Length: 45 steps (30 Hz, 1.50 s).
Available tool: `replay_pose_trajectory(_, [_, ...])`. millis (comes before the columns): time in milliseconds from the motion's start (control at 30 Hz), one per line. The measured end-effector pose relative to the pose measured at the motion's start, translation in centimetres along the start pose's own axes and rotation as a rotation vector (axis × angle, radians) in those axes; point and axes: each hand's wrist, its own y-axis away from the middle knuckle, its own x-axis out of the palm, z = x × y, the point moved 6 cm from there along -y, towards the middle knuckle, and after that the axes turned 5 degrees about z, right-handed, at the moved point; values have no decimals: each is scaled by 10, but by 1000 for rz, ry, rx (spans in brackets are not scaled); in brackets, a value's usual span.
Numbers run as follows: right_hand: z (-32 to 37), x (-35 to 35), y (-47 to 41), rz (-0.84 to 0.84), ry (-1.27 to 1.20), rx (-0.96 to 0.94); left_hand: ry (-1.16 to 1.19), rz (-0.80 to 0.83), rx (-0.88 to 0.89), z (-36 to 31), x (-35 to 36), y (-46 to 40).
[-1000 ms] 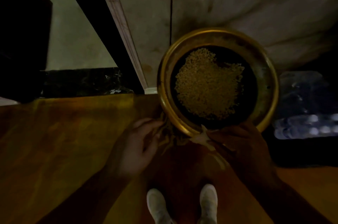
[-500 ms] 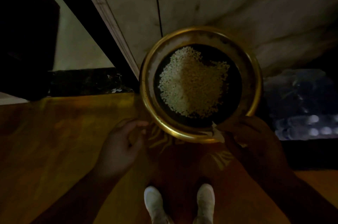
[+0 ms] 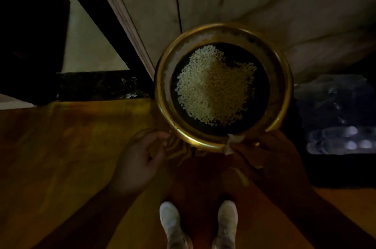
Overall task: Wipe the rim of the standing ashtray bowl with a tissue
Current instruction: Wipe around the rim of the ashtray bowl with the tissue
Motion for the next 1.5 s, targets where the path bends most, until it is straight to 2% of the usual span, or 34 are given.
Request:
replay_pose_trajectory(233, [13,5,-15,-52,-36,-3,7,23,-26,8,-6,3])
replay_pose_trajectory(533, [41,43,-39,-25,-74,173,19,31,-58,16,-15,8])
replay_pose_trajectory(667, [60,65,-62,-76,-119,272,-28,75,-68,26,-19,9])
replay_pose_trajectory(900, [73,91,-101,-103,-295,458,74,76,-80,44,-31,8])
replay_pose_trajectory(1100, [75,96,-128,-173,-373,544,117,99,-73,51,-43,-5])
replay_pose_trajectory(1267, [78,99,-150,-209,-283,571,339,126,-38,41,-52,-32])
replay_pose_trajectory(1333, [79,99,-156,-218,-271,591,366,100,-40,34,-51,-48])
replay_pose_trajectory(1433, [80,101,-164,-217,-248,633,402,129,-139,32,-37,-66])
replay_pose_trajectory(1500, [79,103,-165,-215,-280,632,428,138,-97,27,-30,-68])
